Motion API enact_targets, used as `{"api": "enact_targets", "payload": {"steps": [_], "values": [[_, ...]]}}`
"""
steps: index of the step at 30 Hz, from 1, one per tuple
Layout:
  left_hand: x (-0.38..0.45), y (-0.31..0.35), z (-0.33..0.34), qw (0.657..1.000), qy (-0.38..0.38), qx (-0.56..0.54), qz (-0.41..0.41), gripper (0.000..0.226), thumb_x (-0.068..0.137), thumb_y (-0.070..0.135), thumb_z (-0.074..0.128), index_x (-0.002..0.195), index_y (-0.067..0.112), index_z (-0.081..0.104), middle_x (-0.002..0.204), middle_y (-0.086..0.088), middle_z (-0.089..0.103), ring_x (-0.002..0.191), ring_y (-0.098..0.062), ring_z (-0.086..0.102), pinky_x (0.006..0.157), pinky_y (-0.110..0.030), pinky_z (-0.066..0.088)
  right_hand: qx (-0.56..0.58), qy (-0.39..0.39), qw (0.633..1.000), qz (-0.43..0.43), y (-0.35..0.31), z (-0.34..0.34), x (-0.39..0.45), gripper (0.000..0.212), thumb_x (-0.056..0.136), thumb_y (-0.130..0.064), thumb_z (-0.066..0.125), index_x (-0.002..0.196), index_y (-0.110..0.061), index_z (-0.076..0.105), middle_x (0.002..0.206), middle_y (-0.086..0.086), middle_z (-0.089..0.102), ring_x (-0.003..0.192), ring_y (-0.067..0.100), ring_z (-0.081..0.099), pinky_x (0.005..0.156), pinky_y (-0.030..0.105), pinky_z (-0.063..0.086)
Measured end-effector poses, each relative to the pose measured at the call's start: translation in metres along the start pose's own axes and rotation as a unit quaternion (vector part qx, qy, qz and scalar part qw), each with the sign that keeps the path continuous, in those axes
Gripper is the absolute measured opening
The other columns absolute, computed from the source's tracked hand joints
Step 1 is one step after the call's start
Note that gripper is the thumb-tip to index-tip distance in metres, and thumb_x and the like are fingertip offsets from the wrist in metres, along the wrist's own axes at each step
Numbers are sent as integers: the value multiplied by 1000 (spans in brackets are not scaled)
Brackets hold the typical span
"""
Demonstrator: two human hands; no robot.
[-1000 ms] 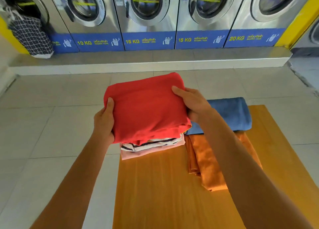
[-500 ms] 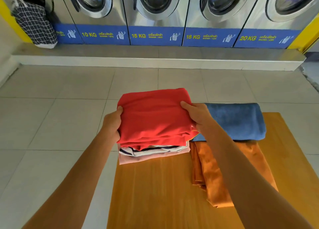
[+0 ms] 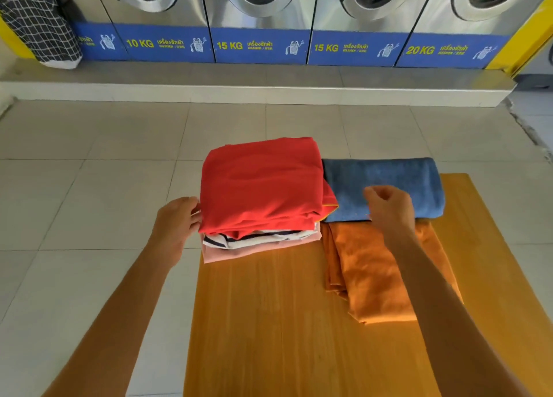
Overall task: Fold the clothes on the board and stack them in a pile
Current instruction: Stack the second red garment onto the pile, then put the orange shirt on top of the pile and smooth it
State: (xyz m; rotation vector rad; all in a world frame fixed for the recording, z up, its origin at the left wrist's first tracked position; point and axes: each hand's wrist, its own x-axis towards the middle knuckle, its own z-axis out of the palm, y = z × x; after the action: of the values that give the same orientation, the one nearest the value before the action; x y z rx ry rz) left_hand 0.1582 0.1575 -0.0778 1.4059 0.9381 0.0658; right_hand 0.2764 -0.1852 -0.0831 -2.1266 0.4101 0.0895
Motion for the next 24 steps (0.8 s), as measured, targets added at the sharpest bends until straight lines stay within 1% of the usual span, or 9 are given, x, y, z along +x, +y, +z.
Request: {"api": "enact_targets", "payload": {"steps": [3,6,7,9,15,17,20,22,24], "values": [[-18,-23,-7,1000,-9,-25,2,15,96,10,49,87,14,60,97,-5,70,95,-20,68,89,-35,53,-104,89,990,28,45,-39,-6,23,89,-34,61,101,-16,69,106,11,72,111,35,59,96,50,50],[-32,-50,4,963,-253,-85,-34,16,97,3,47,103,2,62,96,-9,62,94,-24,60,78,-23,52,-218,92,964,125,81,-63,-9,69,84,-58,64,135,-12,52,143,20,49,138,38,32,109,55,29],[-42,-58,11,965,-249,-59,-56,15,97,3,48,103,0,62,95,-13,62,93,-26,60,79,-25,53,-237,70,956,158,90,-67,-12,84,81,-65,64,142,-11,45,149,21,42,141,38,28,111,56,26],[-67,-75,22,994,-79,49,-49,14,96,7,53,104,2,64,97,-17,69,94,-26,67,89,-35,55,-252,31,949,187,103,-69,-21,102,75,-72,66,149,-9,36,155,19,33,143,39,26,113,56,23],[-114,-109,89,972,-174,152,-51,35,96,26,53,130,16,57,121,-2,66,105,-14,65,96,-34,52,-266,28,956,119,118,-57,-69,106,67,-76,71,144,-10,44,151,15,39,138,39,32,109,56,29],[-127,-110,113,970,-159,185,-5,42,97,33,50,134,15,53,123,1,61,99,-10,62,85,-26,50,-254,26,961,110,119,-49,-89,104,66,-76,72,141,-9,45,147,15,42,136,39,35,108,55,32],[-143,-106,137,960,-129,245,46,47,90,52,55,112,11,57,104,-4,62,77,-11,58,66,-27,47,-211,21,972,102,122,-36,-122,96,68,-68,76,137,-8,47,140,16,47,132,40,41,106,53,36],[-151,-111,134,939,-133,314,46,67,79,66,58,116,10,55,114,-9,63,95,-24,63,77,-35,50,-152,22,981,115,126,-35,-142,87,71,-62,78,132,-7,48,132,17,54,125,39,50,101,49,44],[-156,-123,119,918,-138,369,55,71,81,63,60,126,9,51,123,-11,61,109,-32,60,87,-39,50,-71,19,983,165,132,-37,-160,75,75,-59,77,124,-9,52,119,12,62,113,36,60,91,47,51]]}}
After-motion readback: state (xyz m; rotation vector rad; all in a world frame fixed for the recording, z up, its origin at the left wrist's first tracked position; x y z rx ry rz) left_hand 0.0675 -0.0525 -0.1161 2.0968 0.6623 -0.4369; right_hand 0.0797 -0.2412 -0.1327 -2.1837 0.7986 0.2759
